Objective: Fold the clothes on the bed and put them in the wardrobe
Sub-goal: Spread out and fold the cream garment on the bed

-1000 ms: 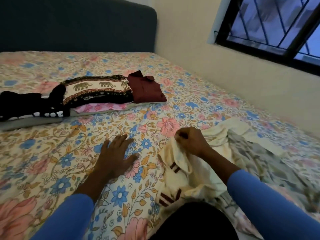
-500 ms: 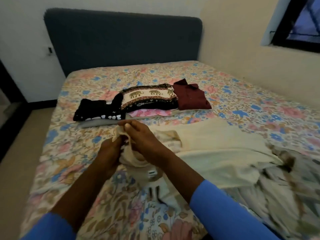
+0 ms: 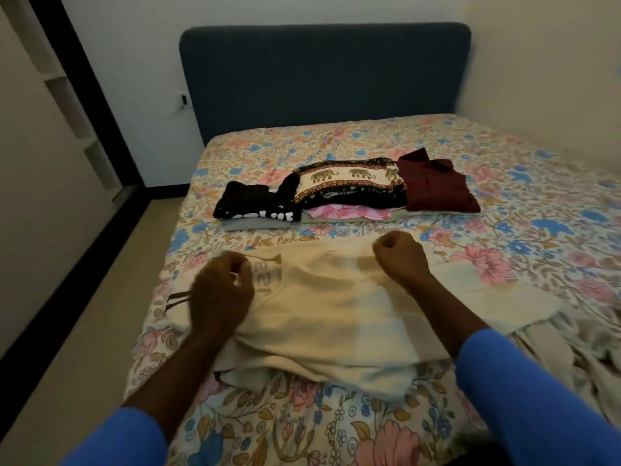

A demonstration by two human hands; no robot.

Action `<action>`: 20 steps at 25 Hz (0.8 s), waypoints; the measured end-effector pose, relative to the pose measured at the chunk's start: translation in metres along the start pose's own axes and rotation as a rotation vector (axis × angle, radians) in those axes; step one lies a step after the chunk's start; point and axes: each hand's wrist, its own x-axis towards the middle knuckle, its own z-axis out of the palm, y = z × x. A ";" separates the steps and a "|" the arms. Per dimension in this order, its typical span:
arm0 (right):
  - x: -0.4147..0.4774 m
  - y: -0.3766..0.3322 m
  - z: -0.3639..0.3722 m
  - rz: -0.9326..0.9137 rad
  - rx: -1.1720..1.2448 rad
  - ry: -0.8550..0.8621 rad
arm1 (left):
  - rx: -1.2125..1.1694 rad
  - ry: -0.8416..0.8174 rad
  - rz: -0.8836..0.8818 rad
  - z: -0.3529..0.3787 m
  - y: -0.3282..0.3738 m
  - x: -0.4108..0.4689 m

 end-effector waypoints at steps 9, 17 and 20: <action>0.043 0.044 0.013 0.320 -0.198 0.230 | -0.356 -0.314 -0.765 0.090 0.040 0.051; 0.058 0.063 -0.011 0.366 0.106 0.339 | -0.751 -0.257 -0.751 0.072 0.026 0.042; 0.042 0.033 -0.033 0.222 -0.115 0.504 | -0.890 -0.194 -0.692 0.039 0.041 0.039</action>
